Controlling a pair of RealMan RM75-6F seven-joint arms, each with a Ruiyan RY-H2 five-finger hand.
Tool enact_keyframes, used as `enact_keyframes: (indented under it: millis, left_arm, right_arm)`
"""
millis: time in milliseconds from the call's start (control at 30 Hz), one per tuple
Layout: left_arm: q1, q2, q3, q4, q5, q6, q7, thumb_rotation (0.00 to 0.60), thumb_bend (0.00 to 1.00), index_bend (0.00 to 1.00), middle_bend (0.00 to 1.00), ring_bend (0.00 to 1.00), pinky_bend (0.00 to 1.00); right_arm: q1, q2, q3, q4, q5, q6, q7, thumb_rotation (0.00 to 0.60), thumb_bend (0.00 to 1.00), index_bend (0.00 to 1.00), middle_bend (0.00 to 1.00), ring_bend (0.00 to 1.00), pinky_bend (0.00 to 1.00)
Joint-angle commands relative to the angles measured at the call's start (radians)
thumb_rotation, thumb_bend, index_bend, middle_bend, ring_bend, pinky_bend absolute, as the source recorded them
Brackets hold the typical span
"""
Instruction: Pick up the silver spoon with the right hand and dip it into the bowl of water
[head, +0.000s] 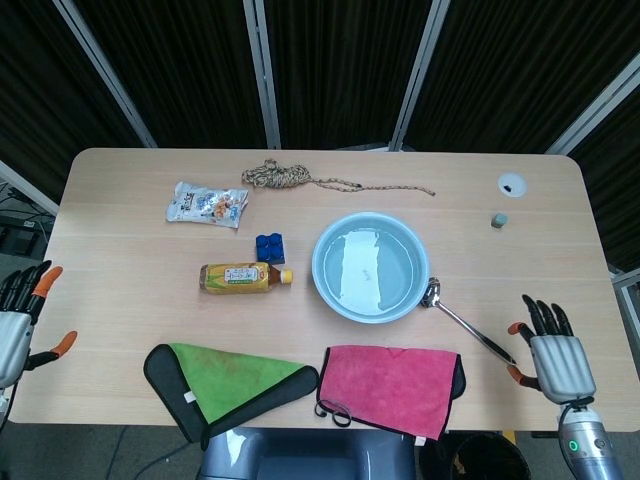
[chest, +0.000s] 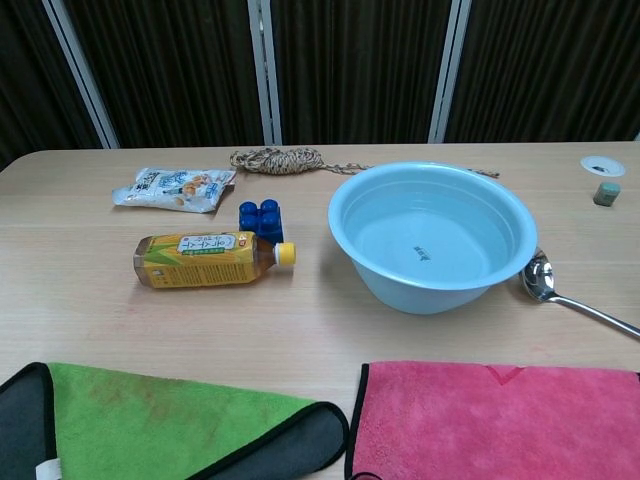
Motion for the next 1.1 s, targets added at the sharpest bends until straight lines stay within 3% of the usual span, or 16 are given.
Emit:
enact_keyframes:
  millis: [33, 233, 567, 1100]
  left_arm:
    - [-0.005, 0.01, 0.008, 0.01, 0.019, -0.003, -0.037, 0.6, 0.25, 0.0, 0.0, 0.0, 0.0]
    - [-0.015, 0.038, 0.018, 0.011, 0.015, -0.037, -0.072, 0.6, 0.26, 0.0, 0.0, 0.0, 0.0]
    - [-0.016, 0.059, 0.016, 0.018, 0.001, -0.043, -0.121, 0.6, 0.25, 0.0, 0.0, 0.0, 0.0]
    - [-0.028, 0.053, 0.009, 0.023, -0.014, -0.058, -0.125, 0.6, 0.25, 0.0, 0.0, 0.0, 0.0]
  right_arm:
    - [0.028, -0.076, -0.004, -0.001, 0.054, -0.051, -0.086, 0.6, 0.19, 0.4, 0.0, 0.0, 0.0]
    - [0.07, -0.179, 0.008, 0.05, 0.115, -0.111, -0.169, 0.6, 0.21, 0.4, 0.0, 0.0, 0.0]
    - [0.138, -0.307, 0.046, 0.181, 0.195, -0.199, -0.169, 0.6, 0.25, 0.4, 0.0, 0.0, 0.0]
    - [0.205, -0.31, 0.093, 0.239, 0.255, -0.244, -0.152, 0.6, 0.26, 0.39, 0.0, 0.0, 0.0]
